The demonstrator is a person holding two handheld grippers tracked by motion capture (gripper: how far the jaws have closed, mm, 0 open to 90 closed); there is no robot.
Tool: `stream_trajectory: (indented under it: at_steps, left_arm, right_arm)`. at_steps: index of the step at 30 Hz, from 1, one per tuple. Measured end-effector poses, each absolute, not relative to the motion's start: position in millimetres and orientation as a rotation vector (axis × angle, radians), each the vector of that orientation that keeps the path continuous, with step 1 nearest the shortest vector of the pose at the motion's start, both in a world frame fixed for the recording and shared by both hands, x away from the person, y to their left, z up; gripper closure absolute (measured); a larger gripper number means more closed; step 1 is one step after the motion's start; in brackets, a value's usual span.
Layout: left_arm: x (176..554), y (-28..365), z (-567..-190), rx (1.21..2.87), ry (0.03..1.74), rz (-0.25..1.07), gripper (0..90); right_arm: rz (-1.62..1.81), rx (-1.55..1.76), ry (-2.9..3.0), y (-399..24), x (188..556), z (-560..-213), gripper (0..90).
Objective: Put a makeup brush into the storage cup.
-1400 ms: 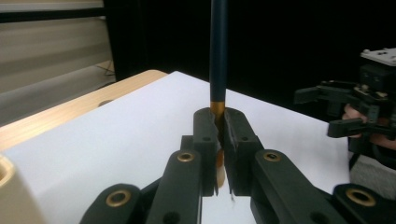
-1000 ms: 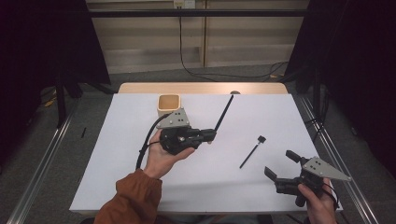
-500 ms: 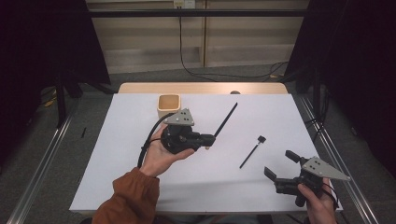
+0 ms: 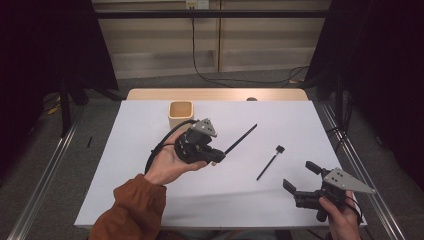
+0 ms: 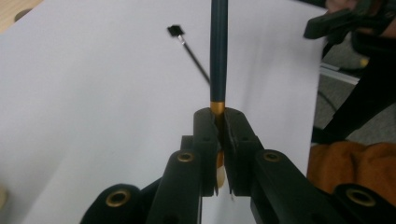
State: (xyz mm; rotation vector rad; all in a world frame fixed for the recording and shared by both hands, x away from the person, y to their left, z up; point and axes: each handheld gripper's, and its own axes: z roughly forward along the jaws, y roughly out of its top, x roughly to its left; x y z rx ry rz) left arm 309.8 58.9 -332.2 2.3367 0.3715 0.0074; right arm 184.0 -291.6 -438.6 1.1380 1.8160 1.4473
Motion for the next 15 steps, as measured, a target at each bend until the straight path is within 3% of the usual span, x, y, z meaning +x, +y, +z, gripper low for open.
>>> stream_trajectory:
  at_steps: [15]
  left_arm:
    - [322.6, 53.1, -340.7, 2.556, 0.401, -0.116, 84.7]
  right_arm:
    - [1.445, 1.132, 1.830, -291.3, 184.4, -439.2, 0.0]
